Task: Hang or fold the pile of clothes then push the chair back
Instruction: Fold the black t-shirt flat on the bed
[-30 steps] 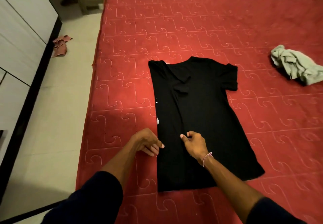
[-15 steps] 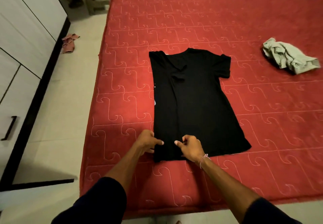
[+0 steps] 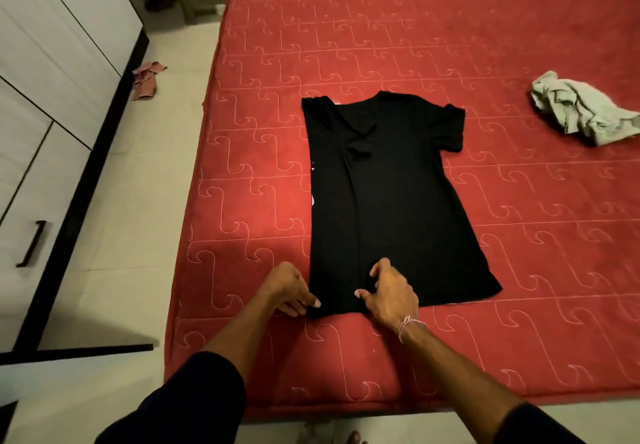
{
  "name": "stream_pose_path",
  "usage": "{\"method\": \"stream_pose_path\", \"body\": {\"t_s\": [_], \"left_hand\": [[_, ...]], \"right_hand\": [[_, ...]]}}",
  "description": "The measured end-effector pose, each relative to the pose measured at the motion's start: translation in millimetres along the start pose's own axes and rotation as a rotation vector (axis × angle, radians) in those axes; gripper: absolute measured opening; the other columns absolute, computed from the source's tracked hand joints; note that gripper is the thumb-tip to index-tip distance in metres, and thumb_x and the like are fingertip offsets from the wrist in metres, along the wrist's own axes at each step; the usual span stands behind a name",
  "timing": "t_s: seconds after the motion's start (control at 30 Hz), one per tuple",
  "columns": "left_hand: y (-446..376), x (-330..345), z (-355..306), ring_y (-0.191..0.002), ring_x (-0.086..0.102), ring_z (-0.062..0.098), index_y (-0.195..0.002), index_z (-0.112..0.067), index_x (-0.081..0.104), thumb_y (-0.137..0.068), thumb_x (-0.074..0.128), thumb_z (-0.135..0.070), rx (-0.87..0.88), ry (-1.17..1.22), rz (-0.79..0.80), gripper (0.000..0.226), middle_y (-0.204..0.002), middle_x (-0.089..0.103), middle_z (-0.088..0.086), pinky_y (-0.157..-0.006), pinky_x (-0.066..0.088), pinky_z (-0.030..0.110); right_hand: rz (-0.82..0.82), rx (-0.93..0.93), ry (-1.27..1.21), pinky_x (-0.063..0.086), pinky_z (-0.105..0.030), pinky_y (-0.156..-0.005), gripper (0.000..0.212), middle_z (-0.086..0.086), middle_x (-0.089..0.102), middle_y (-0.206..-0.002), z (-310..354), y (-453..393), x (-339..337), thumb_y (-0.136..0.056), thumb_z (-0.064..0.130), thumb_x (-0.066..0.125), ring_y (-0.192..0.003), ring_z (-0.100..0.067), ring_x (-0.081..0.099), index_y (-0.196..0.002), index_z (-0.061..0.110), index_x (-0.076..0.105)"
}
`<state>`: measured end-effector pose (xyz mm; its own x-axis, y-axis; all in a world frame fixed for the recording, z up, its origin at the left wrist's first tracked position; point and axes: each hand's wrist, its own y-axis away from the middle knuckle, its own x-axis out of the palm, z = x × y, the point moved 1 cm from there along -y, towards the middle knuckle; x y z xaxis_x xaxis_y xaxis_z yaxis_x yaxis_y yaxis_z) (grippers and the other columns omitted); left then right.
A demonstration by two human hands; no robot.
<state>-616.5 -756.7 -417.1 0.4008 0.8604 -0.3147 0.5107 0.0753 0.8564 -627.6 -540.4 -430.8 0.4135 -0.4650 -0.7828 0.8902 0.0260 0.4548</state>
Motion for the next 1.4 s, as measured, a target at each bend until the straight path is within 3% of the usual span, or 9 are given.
{"method": "stream_pose_path", "body": {"t_s": [0.13,0.33,0.6,0.9,1.0,1.13,1.23,1.33,1.4], "left_hand": [[-9.5,-16.4,-17.0,-0.066,0.072,0.011,-0.078,-0.01,0.073,-0.069,0.091,-0.027,-0.027,-0.415,0.016,0.026,-0.073,0.075,0.0,-0.07,0.062,0.028],[-41.6,-70.2,-74.6,-0.063,0.07,0.011,-0.077,-0.011,0.073,-0.073,0.085,-0.045,0.134,-0.459,-0.276,0.037,-0.068,0.073,-0.003,-0.073,0.061,0.033],[-113.3,-128.8,-160.0,-0.09,0.063,0.031,-0.1,-0.01,0.059,-0.093,0.064,-0.024,0.535,-0.267,-0.529,0.017,-0.094,0.067,0.011,-0.08,0.05,0.039],[-187.7,-139.3,-223.4,-0.138,0.038,0.028,-0.143,0.001,0.039,-0.102,0.048,-0.011,0.693,-0.332,-0.59,0.044,-0.148,0.038,0.015,-0.112,0.034,0.032],[-210.1,-141.8,-240.0,-0.153,0.011,0.026,-0.152,0.001,0.024,-0.104,0.04,-0.008,0.68,-0.309,-0.628,0.051,-0.163,0.015,0.015,-0.122,0.018,0.03],[-237.5,-145.4,-254.5,-0.154,0.0,0.027,-0.155,0.001,0.016,-0.104,0.034,-0.005,0.649,-0.303,-0.688,0.055,-0.165,0.006,0.015,-0.122,0.012,0.031],[-256.9,-148.1,-259.0,-0.154,0.0,0.032,-0.155,0.005,0.014,-0.106,0.026,-0.014,0.622,-0.303,-0.745,0.054,-0.164,0.007,0.021,-0.126,0.007,0.038],[-259.3,-143.0,-263.5,-0.154,-0.003,0.03,-0.157,0.0,0.011,-0.108,0.026,-0.032,0.585,-0.306,-0.769,0.06,-0.166,0.002,0.016,-0.126,0.008,0.043],[-260.9,-137.4,-261.9,-0.153,-0.011,0.029,-0.158,-0.005,0.006,-0.105,0.018,-0.044,0.558,-0.39,-0.802,0.067,-0.167,-0.006,0.011,-0.126,0.004,0.043]], "right_hand": [[0.238,0.03,0.107,0.047,-0.031,-0.073,0.042,0.007,0.058,-0.099,11.8,-23.5,-16.3,-0.074,0.05,0.084,-0.09,-0.016,0.061,-0.099,0.027,0.059],[0.015,-0.007,-0.063,0.05,-0.03,-0.07,0.033,0.01,0.065,-0.085,44.5,-88.7,-50.7,-0.083,0.054,0.074,-0.082,-0.012,0.063,-0.097,0.028,0.06],[-0.152,-0.148,-0.203,0.057,-0.038,-0.086,0.034,0.004,0.058,-0.107,90.8,-198.6,-83.9,-0.089,0.037,0.072,-0.095,-0.014,0.062,-0.115,0.023,0.056],[-0.27,-0.296,0.055,0.048,-0.04,-0.099,0.053,-0.009,0.046,-0.138,122.5,-310.0,-104.4,-0.097,0.034,0.062,-0.123,-0.028,0.048,-0.144,0.017,0.043],[-0.313,-0.318,0.201,0.048,-0.04,-0.097,0.051,-0.011,0.048,-0.136,122.8,-338.5,-104.6,-0.095,0.038,0.062,-0.121,-0.03,0.046,-0.14,0.016,0.05],[-0.428,-0.421,0.233,0.045,-0.039,-0.087,0.027,-0.007,0.057,-0.117,114.3,-356.2,-108.6,-0.093,0.03,0.064,-0.107,-0.027,0.049,-0.115,0.016,0.068],[-0.431,-0.407,-0.104,0.042,-0.029,-0.084,0.016,0.002,0.059,-0.102,109.1,-368.2,-118.4,-0.097,0.03,0.061,-0.096,-0.015,0.05,-0.101,0.016,0.067],[-0.379,-0.233,-0.561,0.041,-0.021,-0.066,0.02,0.005,0.059,-0.077,110.4,-379.6,-135.5,-0.101,0.031,0.058,-0.068,-0.008,0.052,-0.095,0.012,0.062],[-0.348,-0.141,-0.65,0.04,-0.019,-0.057,0.021,0.004,0.054,-0.069,113.9,-384.0,-137.8,-0.104,0.032,0.052,-0.061,-0.009,0.049,-0.1,0.012,0.059]]}}
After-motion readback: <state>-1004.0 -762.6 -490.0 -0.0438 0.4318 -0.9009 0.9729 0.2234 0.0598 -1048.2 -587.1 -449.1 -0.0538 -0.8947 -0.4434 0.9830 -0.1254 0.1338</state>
